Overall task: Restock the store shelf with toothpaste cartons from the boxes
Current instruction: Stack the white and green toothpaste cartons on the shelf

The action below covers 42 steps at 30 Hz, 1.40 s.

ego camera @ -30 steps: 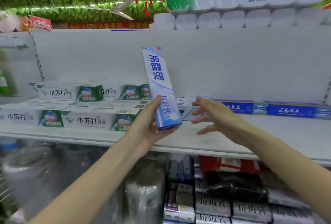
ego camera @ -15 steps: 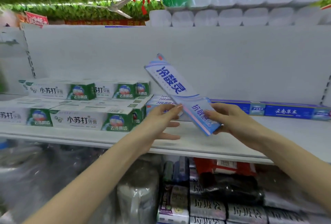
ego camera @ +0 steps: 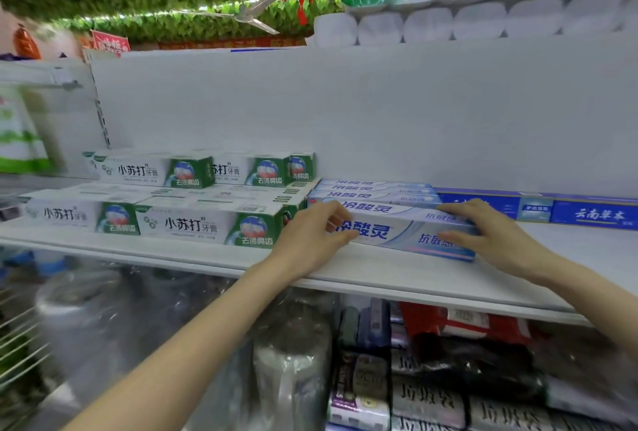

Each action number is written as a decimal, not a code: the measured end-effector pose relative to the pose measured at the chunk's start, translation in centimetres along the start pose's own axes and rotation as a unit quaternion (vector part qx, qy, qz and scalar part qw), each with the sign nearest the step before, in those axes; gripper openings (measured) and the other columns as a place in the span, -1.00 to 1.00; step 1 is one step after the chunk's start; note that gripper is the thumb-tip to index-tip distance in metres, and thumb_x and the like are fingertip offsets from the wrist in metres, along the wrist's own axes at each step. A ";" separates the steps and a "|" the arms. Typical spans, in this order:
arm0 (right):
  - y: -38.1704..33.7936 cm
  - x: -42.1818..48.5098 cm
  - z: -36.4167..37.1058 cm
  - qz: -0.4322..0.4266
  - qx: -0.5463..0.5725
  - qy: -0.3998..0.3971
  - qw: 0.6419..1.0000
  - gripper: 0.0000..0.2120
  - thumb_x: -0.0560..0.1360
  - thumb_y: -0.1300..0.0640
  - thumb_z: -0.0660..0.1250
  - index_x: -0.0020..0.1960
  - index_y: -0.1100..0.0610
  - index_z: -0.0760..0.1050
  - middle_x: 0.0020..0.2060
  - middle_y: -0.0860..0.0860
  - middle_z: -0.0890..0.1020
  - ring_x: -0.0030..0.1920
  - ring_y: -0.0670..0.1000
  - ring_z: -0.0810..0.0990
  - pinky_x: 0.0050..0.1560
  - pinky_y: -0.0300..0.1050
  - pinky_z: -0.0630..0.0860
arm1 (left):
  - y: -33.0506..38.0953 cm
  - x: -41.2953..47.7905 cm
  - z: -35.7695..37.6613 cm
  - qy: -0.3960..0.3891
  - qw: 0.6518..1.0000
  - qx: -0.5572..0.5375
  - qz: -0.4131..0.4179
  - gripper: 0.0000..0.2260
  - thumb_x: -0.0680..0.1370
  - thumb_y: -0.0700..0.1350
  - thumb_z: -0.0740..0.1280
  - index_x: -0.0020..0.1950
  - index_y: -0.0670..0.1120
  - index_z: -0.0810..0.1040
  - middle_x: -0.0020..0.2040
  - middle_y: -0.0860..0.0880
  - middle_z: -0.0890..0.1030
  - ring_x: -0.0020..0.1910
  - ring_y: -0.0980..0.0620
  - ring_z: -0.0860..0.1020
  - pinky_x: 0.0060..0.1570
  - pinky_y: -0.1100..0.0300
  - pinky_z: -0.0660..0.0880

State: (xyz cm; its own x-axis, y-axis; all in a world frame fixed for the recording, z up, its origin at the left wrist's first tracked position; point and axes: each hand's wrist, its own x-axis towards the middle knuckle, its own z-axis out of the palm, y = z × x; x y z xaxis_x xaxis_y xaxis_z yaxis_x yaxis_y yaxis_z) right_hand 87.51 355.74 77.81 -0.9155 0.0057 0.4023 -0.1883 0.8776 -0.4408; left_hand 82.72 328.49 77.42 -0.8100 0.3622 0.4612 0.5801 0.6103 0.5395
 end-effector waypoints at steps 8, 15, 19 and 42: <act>-0.2 1.9 1.3 0.008 -0.042 0.073 0.996 -0.51 0.40 0.02 0.48 0.28 0.10 0.47 0.04 0.01 0.37 0.04 0.00 0.38 0.01 -0.26 0.22 | -1.3 1.0 1.4 -0.004 0.998 -0.040 -0.049 -0.81 0.54 0.02 0.36 0.12 0.03 0.52 0.05 0.01 0.57 0.02 0.09 0.54 0.15 0.08 0.49; -0.4 2.6 2.5 0.058 0.003 0.098 0.993 -0.52 0.40 0.07 0.49 0.26 0.12 0.46 0.04 0.08 0.41 0.11 0.12 0.47 -0.03 -0.20 0.22 | -1.6 1.4 1.1 -0.002 0.998 -0.032 -0.060 -0.77 0.53 0.06 0.37 0.13 0.01 0.50 0.10 -0.02 0.50 0.02 0.07 0.50 0.11 0.14 0.46; -0.7 1.4 2.5 0.075 0.021 0.099 0.992 -0.51 0.44 0.03 0.44 0.31 0.11 0.40 0.05 0.08 0.37 0.16 0.16 0.44 0.11 -0.07 0.34 | -1.4 1.0 1.1 -0.014 0.998 -0.031 -0.060 -0.71 0.52 0.10 0.36 0.17 0.01 0.48 0.15 -0.01 0.47 0.07 0.07 0.49 0.09 0.18 0.43; -24.6 -8.5 11.7 0.013 0.049 0.028 0.998 -0.57 0.49 -0.06 0.34 0.32 -0.01 0.35 0.13 0.01 0.38 0.16 -0.02 0.44 0.14 -0.27 0.31 | -9.0 -11.8 -13.7 -0.030 0.992 -0.112 0.047 -0.76 0.51 0.00 0.41 0.13 -0.02 0.53 0.06 0.04 0.54 0.04 0.13 0.52 0.01 0.39 0.43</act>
State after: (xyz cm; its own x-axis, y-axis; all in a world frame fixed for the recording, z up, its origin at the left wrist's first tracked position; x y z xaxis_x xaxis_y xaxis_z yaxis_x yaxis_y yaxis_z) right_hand 95.77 328.49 75.87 -0.9002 0.0574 0.4316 -0.2002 0.8258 -0.5273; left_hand 88.19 309.09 76.74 -0.7514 0.4549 0.4780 0.6523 0.4026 0.6422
